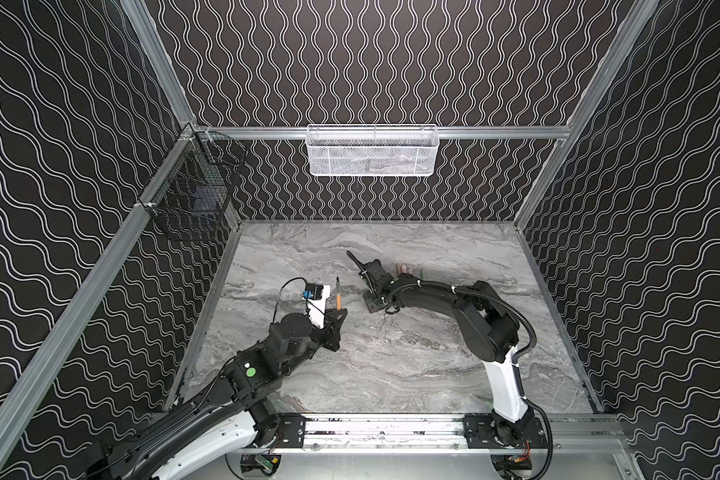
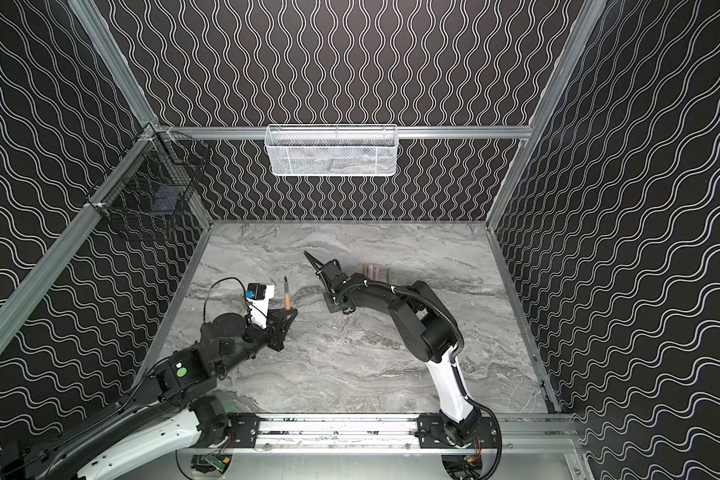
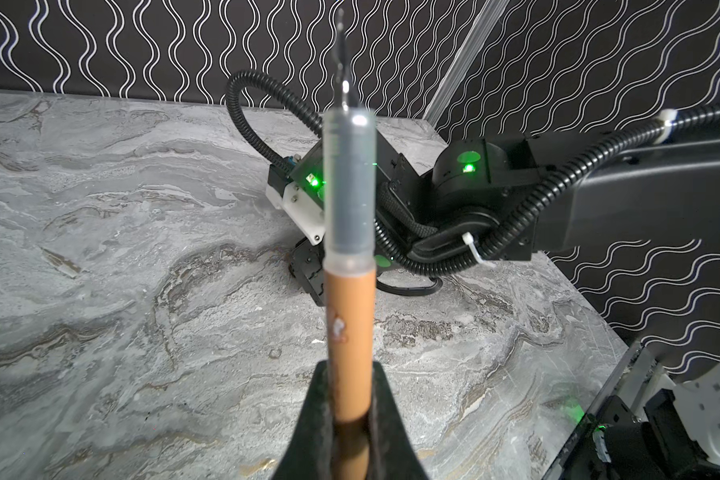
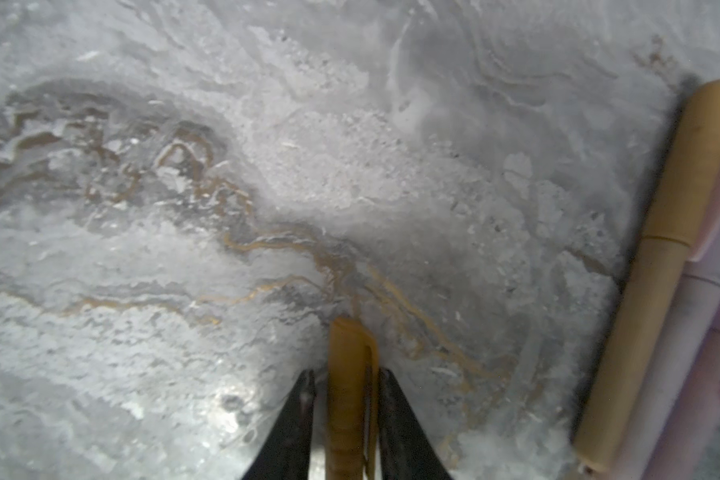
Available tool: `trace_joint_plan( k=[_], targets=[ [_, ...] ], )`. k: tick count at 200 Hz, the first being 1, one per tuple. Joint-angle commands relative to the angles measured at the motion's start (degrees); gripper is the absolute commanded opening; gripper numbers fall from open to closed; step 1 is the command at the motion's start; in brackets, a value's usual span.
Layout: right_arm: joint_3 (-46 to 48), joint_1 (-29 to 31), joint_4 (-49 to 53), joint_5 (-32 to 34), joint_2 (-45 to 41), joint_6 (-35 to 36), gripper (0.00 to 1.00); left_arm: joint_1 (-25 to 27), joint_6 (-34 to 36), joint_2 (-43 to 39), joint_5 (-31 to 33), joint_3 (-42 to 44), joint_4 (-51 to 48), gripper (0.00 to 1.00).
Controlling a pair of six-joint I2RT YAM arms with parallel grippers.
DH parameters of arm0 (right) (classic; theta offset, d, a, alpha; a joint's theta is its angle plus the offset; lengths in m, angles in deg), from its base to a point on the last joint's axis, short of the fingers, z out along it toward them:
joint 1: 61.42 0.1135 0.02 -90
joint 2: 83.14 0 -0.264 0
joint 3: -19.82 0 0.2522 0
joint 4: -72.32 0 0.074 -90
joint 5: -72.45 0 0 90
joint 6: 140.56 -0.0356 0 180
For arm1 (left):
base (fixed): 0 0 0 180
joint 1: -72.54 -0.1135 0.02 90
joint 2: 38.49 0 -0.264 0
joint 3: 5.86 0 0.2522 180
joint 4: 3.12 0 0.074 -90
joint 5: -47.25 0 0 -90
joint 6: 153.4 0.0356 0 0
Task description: Insert the pens into the pen caps
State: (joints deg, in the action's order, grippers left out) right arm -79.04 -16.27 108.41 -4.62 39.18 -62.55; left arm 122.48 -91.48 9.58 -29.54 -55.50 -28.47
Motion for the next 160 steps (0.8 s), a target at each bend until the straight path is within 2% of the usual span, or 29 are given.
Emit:
trace_joint_plan(
  k=[1, 95, 160],
  targets=[
    [0.55, 0.56, 4.66, -2.50, -0.35, -0.05, 0.32, -0.10, 1.21, 0.30, -0.19, -0.68, 1.99, 0.00],
    [0.49, 1.00, 1.96, -5.65, -1.79, -0.93, 0.30, -0.10, 1.19, 0.34, -0.11, -0.51, 2.12, 0.00],
    [1.91, 0.82, -2.77, -15.85, -4.45, 0.12, 0.30, -0.10, 1.36, -0.34, -0.14, -0.43, 1.84, 0.00]
  ],
)
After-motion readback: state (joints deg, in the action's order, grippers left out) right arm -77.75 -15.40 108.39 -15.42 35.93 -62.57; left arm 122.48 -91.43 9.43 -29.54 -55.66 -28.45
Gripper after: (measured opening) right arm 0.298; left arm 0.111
